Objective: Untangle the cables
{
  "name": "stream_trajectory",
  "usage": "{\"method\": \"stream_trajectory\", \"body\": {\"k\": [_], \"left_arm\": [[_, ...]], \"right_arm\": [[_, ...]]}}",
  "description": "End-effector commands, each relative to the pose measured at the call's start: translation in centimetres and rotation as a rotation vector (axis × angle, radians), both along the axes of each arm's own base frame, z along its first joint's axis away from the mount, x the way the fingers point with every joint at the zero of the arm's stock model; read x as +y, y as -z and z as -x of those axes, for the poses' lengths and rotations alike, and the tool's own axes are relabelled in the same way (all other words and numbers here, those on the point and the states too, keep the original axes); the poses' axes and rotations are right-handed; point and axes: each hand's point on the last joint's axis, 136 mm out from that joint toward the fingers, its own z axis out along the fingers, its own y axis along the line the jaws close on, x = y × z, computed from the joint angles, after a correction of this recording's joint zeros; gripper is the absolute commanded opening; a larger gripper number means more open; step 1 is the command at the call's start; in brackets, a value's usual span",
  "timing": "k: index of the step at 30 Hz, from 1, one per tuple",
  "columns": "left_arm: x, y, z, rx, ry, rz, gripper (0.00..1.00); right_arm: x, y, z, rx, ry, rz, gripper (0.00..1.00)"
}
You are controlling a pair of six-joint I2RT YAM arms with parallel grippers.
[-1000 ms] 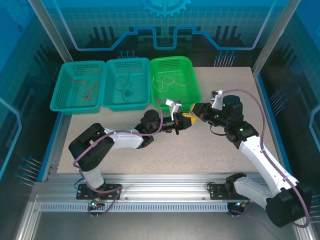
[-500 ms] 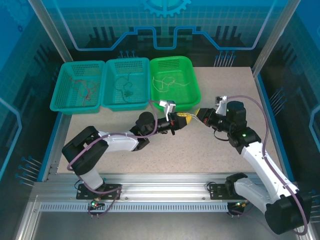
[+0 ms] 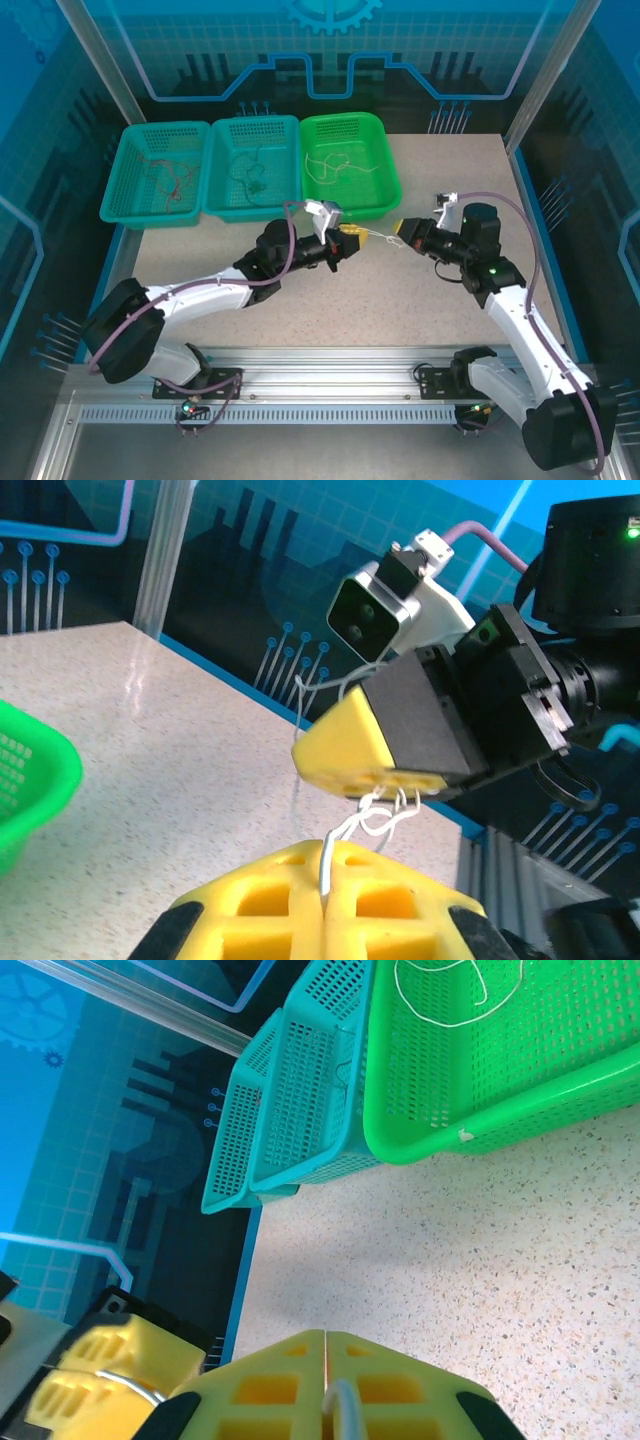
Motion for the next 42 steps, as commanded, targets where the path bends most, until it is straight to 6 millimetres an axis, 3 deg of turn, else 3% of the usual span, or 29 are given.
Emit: {"method": "stream_trajectory", "body": {"k": [1,4,7,10,11,12,14,15,20,24,27,29,34,37,39,40,42], "left_arm": [[0.4,-2.3,-2.6,-0.096,-0.095,0.025,0.0],[1.1,-2.8,-3.0,-0.091,-0.104,0.045,0.0],[3.9,-2.4,-3.4,-0.042,-0.149,0.066,0.0],[8.0,-2.1,-4.3,0.028,-0.247,0.092,0.0],[8.5,-2.3,-3.9,0.014,-0.25,0.09,0.0],[8.6,-2.6,-3.6,0.0,-0.24,0.082,0.0],[7.9,-3.2,-2.7,-0.009,-0.173,0.082,0.0],[7.5,-3.3,-2.5,-0.006,-0.15,0.087,0.0],[8.0,-2.1,-2.7,0.023,-0.187,0.062,0.0],[12.5,-0.6,-4.6,0.1,-0.402,-0.022,0.0],[16.1,-0.4,-4.9,0.132,-0.507,-0.03,0.0],[16.7,-0.8,-4.6,0.125,-0.508,-0.028,0.0],[15.3,-1.9,-3.5,0.105,-0.41,0.03,0.0],[17.3,-1.6,-3.8,0.085,-0.516,-0.055,0.0],[19.0,-1.9,-3.9,0.077,-0.58,-0.1,0.0],[19.3,-2.3,-3.6,0.068,-0.58,-0.105,0.0],[18.8,-3.1,-2.9,0.046,-0.531,-0.096,0.0]], "right_arm": [[-1.9,1.4,-1.2,0.022,0.097,0.033,0.0],[-2.5,1.1,-1.2,0.015,0.12,0.057,0.0],[-3.2,1.4,-1.1,0.025,0.141,0.086,0.03],[-4.1,2.5,-1.2,0.054,0.183,0.092,0.34],[-4.1,2.8,-1.2,0.057,0.183,0.084,0.34],[-4.0,3.1,-1.3,0.055,0.176,0.073,0.29],[-3.5,3.5,-1.6,0.055,0.154,0.048,0.04],[-3.3,3.8,-1.7,0.063,0.148,0.045,0.0],[-4.6,5.8,-2.2,0.135,0.212,0.105,0.0],[-8.6,7.4,-2.0,0.229,0.361,0.147,0.0],[-11.5,8.4,-1.5,0.289,0.476,0.113,0.0],[-11.3,8.1,-1.7,0.26,0.466,0.081,0.04],[-7.7,7.9,-2.2,0.208,0.343,0.112,0.04],[-9.3,8.8,-1.9,0.268,0.404,0.169,0.02],[-10.9,9.6,-1.6,0.308,0.463,0.141,0.12],[-11.2,9.8,-1.6,0.303,0.467,0.113,0.13],[-10.3,9.5,-2.0,0.259,0.421,0.079,0.0]]}}
